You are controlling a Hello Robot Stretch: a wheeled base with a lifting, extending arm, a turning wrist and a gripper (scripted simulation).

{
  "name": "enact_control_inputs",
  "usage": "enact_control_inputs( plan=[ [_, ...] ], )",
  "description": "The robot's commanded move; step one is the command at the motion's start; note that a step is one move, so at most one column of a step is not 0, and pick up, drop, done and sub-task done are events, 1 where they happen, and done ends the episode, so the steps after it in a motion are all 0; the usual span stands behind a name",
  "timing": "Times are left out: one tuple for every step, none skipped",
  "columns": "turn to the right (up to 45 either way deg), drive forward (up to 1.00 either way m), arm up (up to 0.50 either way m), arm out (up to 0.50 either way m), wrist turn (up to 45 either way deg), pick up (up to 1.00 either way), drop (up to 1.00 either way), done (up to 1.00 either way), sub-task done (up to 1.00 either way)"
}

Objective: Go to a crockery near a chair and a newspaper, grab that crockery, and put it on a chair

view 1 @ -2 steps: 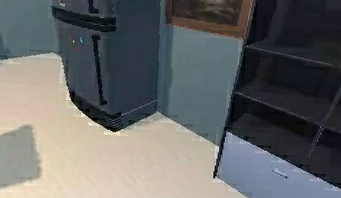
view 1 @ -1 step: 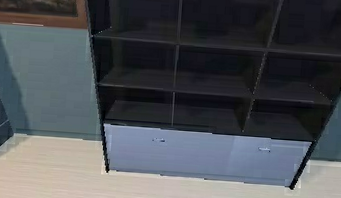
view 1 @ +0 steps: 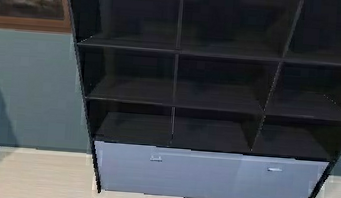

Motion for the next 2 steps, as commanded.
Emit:
enact_control_inputs(
  plan=[
    [-45.0, 0.0, 0.0, 0.0, 0.0, 0.0, 0.0, 0.0, 0.0],
    [-33.0, 0.0, 0.0, 0.0, 0.0, 0.0, 0.0, 0.0, 0.0]
  ],
)
